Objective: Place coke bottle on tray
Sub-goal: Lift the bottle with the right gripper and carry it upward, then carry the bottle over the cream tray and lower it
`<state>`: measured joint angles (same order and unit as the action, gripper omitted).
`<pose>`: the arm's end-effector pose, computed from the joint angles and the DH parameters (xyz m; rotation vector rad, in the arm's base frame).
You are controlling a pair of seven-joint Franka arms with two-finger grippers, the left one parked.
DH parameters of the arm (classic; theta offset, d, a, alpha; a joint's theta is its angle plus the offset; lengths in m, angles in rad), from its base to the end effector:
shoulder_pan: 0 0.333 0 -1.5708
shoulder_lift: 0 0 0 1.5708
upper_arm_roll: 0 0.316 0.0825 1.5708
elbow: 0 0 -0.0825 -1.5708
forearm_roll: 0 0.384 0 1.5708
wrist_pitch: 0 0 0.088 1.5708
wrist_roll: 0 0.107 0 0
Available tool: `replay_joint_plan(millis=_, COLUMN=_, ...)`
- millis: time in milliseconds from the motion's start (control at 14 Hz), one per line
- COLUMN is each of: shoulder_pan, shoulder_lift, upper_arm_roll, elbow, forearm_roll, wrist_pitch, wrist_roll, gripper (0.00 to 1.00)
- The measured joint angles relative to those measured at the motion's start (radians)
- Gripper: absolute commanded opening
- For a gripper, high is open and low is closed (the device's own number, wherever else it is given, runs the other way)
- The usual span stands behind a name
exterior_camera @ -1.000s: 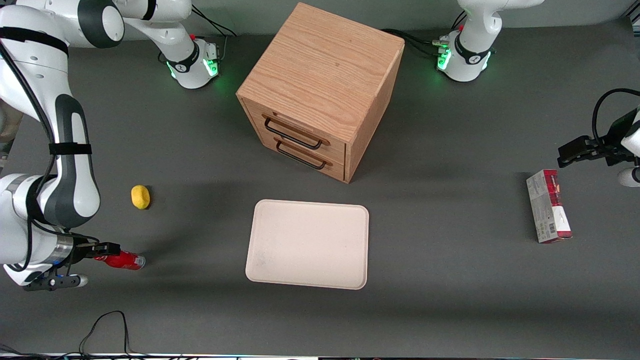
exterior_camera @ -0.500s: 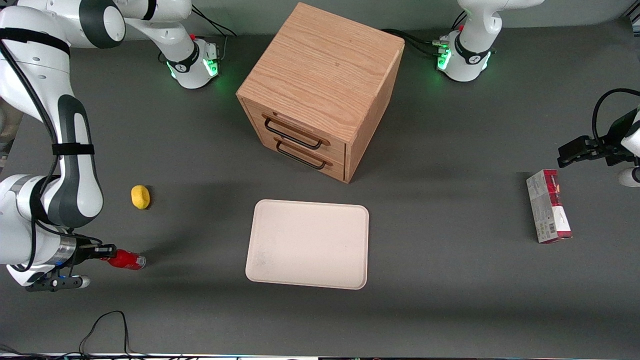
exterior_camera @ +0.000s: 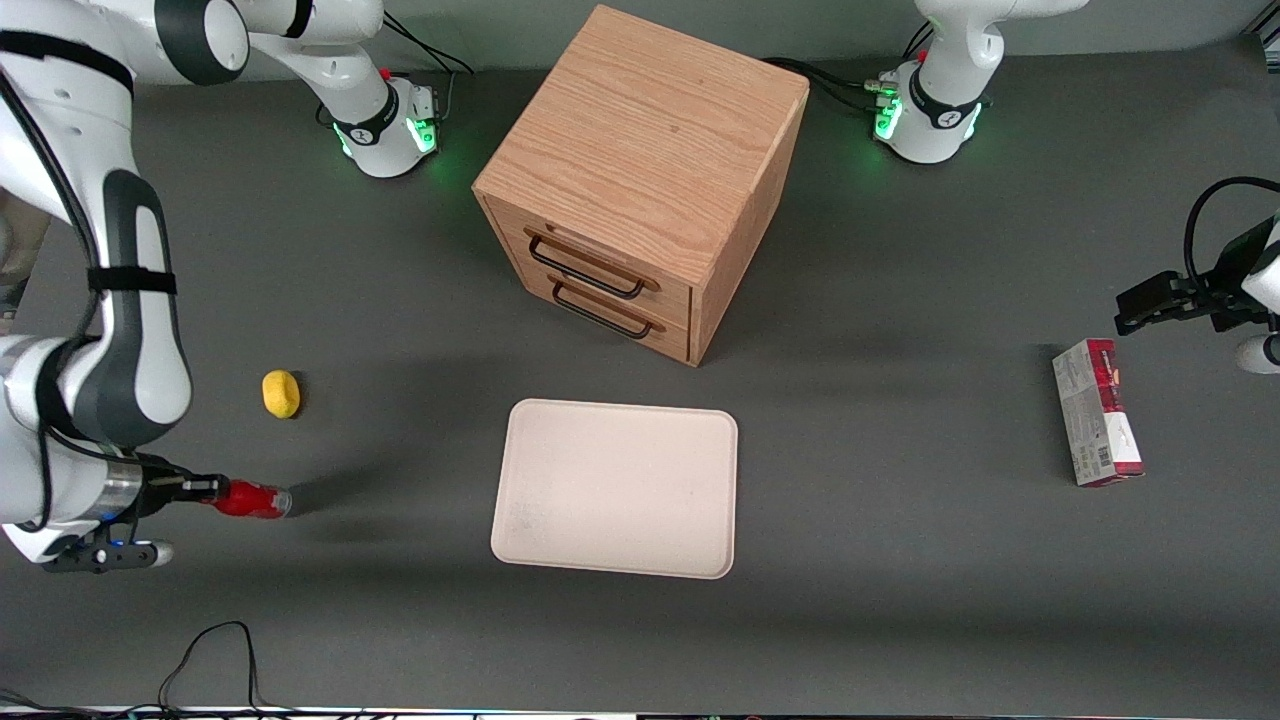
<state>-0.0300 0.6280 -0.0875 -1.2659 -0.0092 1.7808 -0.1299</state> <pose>0.7145 -0.0706 0.3816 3.0890 0.0442 -0.1818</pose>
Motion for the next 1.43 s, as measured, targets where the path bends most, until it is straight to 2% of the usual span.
replay_joint_plan(millis=286, shoulder_pan=0.023, shoulder_lift=-0.211, upper_arm_roll=0.0, elbow=-0.02, forearm_roll=0.0, wrist_pitch=-0.219, wrist_roll=0.001, gripper=0.0)
replay_joint_plan(millis=643, shoulder_pan=0.026, shoulder_lift=-0.536, upper_arm_roll=0.0, elbow=-0.32, forearm_roll=-0.004, wrist_pitch=-0.248, wrist_roll=-0.001, gripper=0.0)
replay_joint_plan(millis=857, shoulder_pan=0.027, shoulder_lift=-0.644, upper_arm_roll=0.0, elbow=-0.435, forearm_roll=-0.007, wrist_pitch=-0.246, wrist_roll=-0.003, gripper=0.0)
replay_joint_plan(millis=1143, shoulder_pan=0.109, shoulder_lift=-0.599, upper_arm_roll=0.011, elbow=-0.402, forearm_roll=-0.006, wrist_pitch=-0.228, wrist_roll=0.122, gripper=0.0)
replay_joint_plan(millis=1286, shoulder_pan=0.21, shoulder_lift=-0.475, upper_arm_roll=0.019, elbow=-0.276, forearm_roll=-0.005, wrist_pitch=-0.25, wrist_roll=0.269, gripper=0.0)
replay_joint_plan(millis=1429, shoulder_pan=0.296, shoulder_lift=-0.292, upper_arm_roll=0.038, elbow=-0.069, forearm_roll=-0.006, wrist_pitch=-0.334, wrist_roll=0.402, gripper=0.0)
